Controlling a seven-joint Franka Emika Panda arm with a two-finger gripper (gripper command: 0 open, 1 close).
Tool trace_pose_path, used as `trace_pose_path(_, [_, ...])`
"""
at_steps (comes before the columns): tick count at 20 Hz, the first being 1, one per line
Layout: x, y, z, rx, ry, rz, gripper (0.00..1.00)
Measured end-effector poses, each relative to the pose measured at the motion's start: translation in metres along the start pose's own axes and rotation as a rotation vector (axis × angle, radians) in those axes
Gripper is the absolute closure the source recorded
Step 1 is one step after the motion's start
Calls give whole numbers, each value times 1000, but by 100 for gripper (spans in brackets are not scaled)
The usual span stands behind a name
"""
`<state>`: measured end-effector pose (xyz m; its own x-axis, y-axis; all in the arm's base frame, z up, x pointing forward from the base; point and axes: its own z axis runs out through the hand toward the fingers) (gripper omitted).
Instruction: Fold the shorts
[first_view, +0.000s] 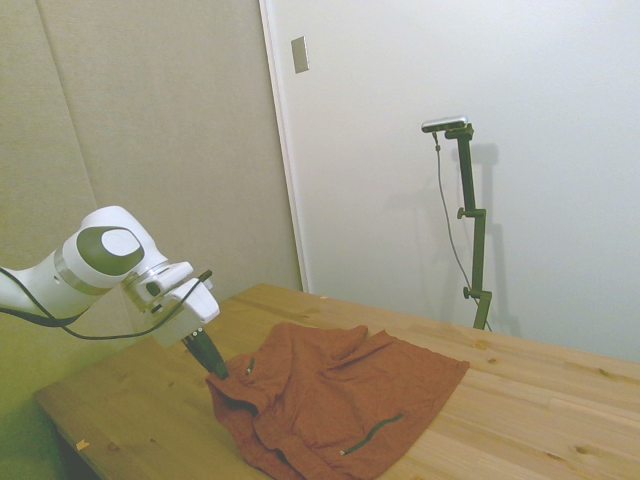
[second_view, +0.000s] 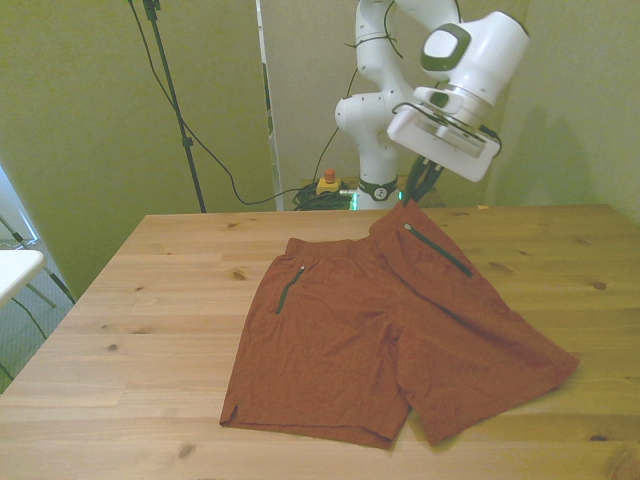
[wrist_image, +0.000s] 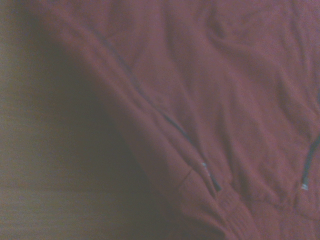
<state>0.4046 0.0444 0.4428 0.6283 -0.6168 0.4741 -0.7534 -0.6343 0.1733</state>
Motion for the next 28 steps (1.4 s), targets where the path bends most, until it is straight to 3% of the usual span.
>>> trace_pose_path(8, [84, 110, 43, 65, -73, 195, 100])
trace_pose_path(11, [104, 142, 75, 96, -121, 261, 100])
trace_pose_path(12, [110, 152, 89, 109, -139, 283, 0])
trace_pose_path(16, [123, 170, 142, 161, -240, 345, 0])
trace_pose_path(19, [130, 173, 164, 148, -274, 364, 0])
trace_pose_path(28, [135, 172, 173, 134, -281, 364, 0])
